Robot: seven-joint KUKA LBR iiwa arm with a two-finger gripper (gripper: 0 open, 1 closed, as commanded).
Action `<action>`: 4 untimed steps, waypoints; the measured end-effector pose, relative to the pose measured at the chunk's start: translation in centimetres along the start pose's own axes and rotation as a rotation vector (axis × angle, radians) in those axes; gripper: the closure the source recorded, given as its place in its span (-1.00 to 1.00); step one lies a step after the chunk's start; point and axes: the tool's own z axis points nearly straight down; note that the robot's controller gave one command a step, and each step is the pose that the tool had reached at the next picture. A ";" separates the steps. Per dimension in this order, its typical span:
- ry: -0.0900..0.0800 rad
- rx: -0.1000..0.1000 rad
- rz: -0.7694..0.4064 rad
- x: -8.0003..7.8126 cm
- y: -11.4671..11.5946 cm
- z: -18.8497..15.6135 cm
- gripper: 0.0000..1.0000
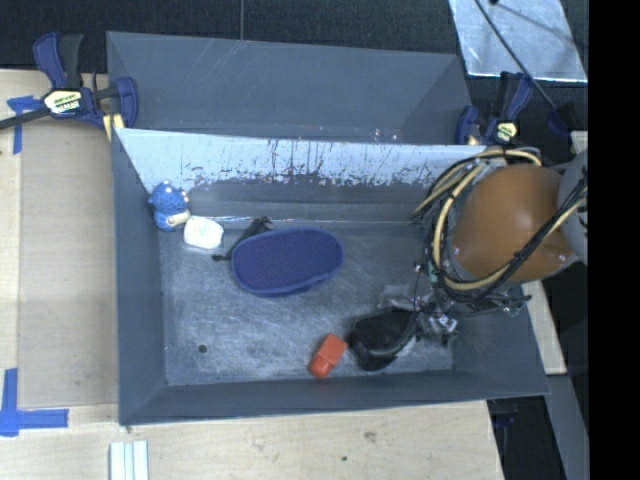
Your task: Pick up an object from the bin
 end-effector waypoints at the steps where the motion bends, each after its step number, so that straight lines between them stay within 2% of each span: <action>1: -0.012 0.007 -0.070 -3.1 3.9 -0.1 1.00; 2: 0.001 -0.017 -0.076 -2.9 4.7 0.4 -1.00; 3: -0.014 -0.010 -0.075 -3.4 4.7 0.3 1.00; 4: 0.001 -0.020 -0.096 -3.7 4.4 -12.9 1.00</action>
Offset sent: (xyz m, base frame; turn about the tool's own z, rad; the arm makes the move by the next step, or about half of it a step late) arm -0.0191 0.0543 -0.0078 -0.0784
